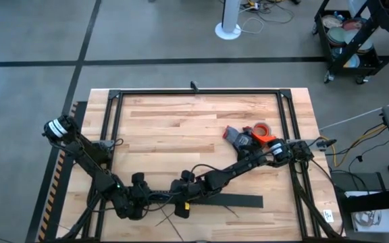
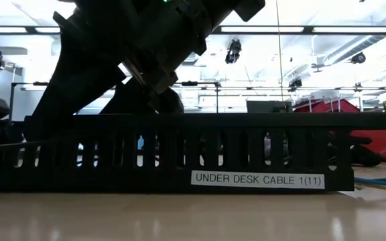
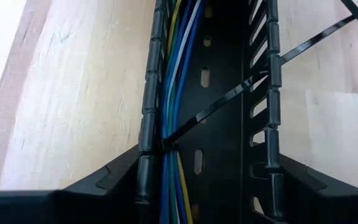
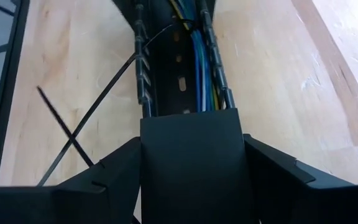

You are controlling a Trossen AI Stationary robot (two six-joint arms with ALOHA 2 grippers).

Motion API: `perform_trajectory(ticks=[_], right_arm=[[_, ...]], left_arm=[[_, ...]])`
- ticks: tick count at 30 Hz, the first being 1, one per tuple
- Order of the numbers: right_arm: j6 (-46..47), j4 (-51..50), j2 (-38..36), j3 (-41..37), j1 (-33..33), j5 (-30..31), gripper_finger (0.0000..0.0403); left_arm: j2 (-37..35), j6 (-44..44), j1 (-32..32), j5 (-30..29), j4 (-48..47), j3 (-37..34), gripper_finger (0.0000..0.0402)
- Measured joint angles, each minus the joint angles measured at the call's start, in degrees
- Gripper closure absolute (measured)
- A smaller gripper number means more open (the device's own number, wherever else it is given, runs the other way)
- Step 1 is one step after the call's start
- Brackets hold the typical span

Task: Ziptie cables
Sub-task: Insert the black cable duct cover into the black cable duct

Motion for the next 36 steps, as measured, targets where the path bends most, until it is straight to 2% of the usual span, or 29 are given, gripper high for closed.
perform_trajectory(ticks=[7,12,20,25,31,36], right_arm=[[-3.1,1.2,0.1,-0.2,-0.1,-0.8,0.0178],[-0.6,-1.7,0.1,0.1,0.1,1.0,0.0179],[-5.2,-0.1,0.2,-0.2,0.6,1.4,0.0174],[-4.1,-0.4,0.2,-0.2,0.7,1.5,0.0180],[-3.6,-1.2,0.2,-0.1,0.6,0.8,0.0181],[-6.1,0.2,0.2,-0.2,0.6,-2.4,0.0171]], left_arm=[[0.0,3.4,0.0,-0.1,0.5,0.0,0.0167],[0.0,2.9,0.0,-0.3,-0.1,-0.2,0.0168],[0.0,0.3,0.4,-0.2,0.0,-0.6,0.0168],[0.0,3.9,0.4,-0.3,2.1,-0.9,0.0169],[0.1,4.9,0.4,-0.3,2.4,-0.9,0.0169],[0.1,8.1,0.4,0.0,2.7,-0.9,0.0169]])
